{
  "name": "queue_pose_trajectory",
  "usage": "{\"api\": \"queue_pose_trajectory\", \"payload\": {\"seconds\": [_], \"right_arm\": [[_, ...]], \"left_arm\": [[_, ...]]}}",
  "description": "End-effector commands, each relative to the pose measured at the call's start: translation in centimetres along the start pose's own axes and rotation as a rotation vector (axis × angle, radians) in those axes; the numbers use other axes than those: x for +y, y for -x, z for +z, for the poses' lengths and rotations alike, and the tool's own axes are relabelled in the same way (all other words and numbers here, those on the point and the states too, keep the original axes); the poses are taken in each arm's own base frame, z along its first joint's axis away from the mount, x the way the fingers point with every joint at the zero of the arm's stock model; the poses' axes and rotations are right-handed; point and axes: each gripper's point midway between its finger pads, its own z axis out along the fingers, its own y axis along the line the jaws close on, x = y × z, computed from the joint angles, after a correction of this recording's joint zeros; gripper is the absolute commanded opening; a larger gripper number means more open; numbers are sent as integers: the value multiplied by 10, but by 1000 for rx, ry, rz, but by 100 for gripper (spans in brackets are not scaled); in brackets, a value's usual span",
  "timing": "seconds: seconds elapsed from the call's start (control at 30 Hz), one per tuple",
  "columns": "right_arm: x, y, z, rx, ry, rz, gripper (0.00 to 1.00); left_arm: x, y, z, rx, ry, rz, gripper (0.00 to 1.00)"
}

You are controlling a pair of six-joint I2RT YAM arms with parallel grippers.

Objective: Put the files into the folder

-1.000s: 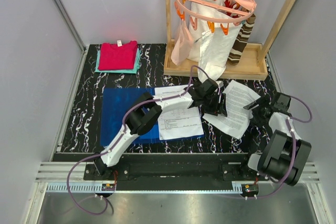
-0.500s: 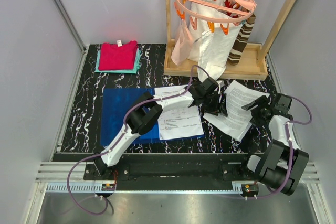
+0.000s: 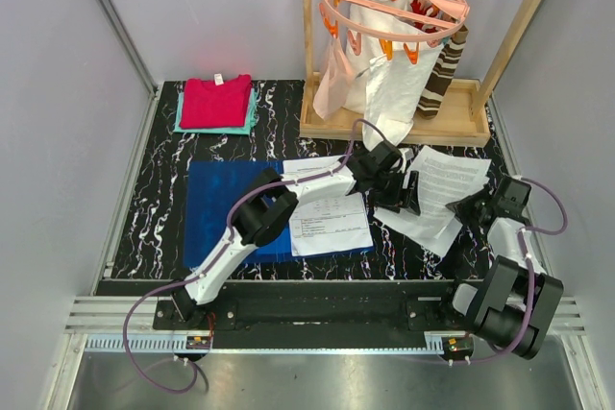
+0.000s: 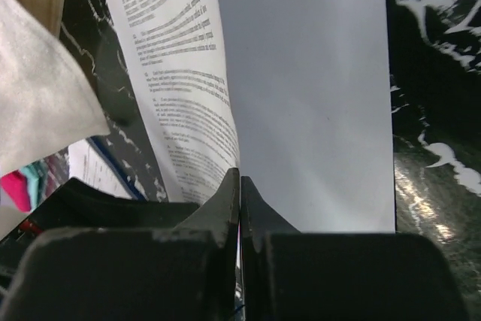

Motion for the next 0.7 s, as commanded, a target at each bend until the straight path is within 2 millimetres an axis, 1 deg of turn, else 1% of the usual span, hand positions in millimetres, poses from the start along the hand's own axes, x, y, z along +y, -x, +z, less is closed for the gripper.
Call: {"api": "queue_pose_trajectory", "payload": {"seconds": [0.0, 0.03, 0.07, 0.1, 0.13, 0.17, 0.2, 0.23, 0.27, 0.3, 0.33, 0.37, 0.4, 0.43, 0.47, 0.5, 0.53, 0.57, 0.6, 0.63, 0.67], "right_arm": [[21, 51, -25, -211, -14, -132, 0], [26, 57, -34, -238, -17, -152, 0], [27, 58, -42, -247, -27, -181, 0], [43, 67, -58, -298, 10, -213, 0], [51, 70, -66, -313, 33, -235, 0], [56, 67, -73, -306, 47, -261, 0], [75, 68, -85, -315, 106, -298, 0], [85, 63, -89, -304, 132, -329, 0], [102, 45, -88, -261, 178, -400, 0], [119, 36, -94, -246, 225, -451, 0], [131, 25, -95, -219, 262, -491, 0], [149, -1, -97, -157, 327, -569, 0], [165, -14, -102, -113, 380, -609, 0], [173, -27, -103, -76, 403, -637, 0], [189, -65, -104, 32, 475, -711, 0], [202, -79, -110, 72, 523, -743, 0], [212, -100, -115, 128, 573, -782, 0], [226, -137, -123, 227, 639, -845, 0], [234, -158, -129, 277, 677, -876, 0], [247, -174, -137, 306, 740, -876, 0], [256, -196, -147, 394, 818, -877, 0]], "left_arm": [[-55, 13, -35, -16, -98, 93, 76], [-66, 19, -47, -37, -112, 108, 77], [-90, 28, -72, -78, -146, 138, 77], [-101, 31, -87, -101, -163, 160, 79], [-112, 35, -102, -130, -172, 179, 79], [-129, 37, -133, -174, -189, 207, 80], [-134, 38, -149, -209, -184, 238, 80], [-133, 42, -165, -260, -152, 254, 82], [-134, 35, -196, -303, -137, 271, 82], [-129, 35, -212, -345, -108, 292, 82], [-121, 39, -229, -413, -67, 296, 83], [-114, 24, -256, -449, -51, 302, 84], [-101, 25, -272, -492, -19, 295, 84], [-102, 23, -309, -583, -2, 294, 85], [-75, 9, -309, -573, 54, 260, 85], [-59, 8, -324, -612, 94, 231, 85], [-54, 2, -356, -693, 118, 216, 85], [-28, -12, -356, -695, 171, 181, 86], [-16, -16, -368, -731, 203, 163, 87], [2, -30, -384, -781, 253, 141, 87], [12, -36, -392, -803, 282, 121, 88]]}}
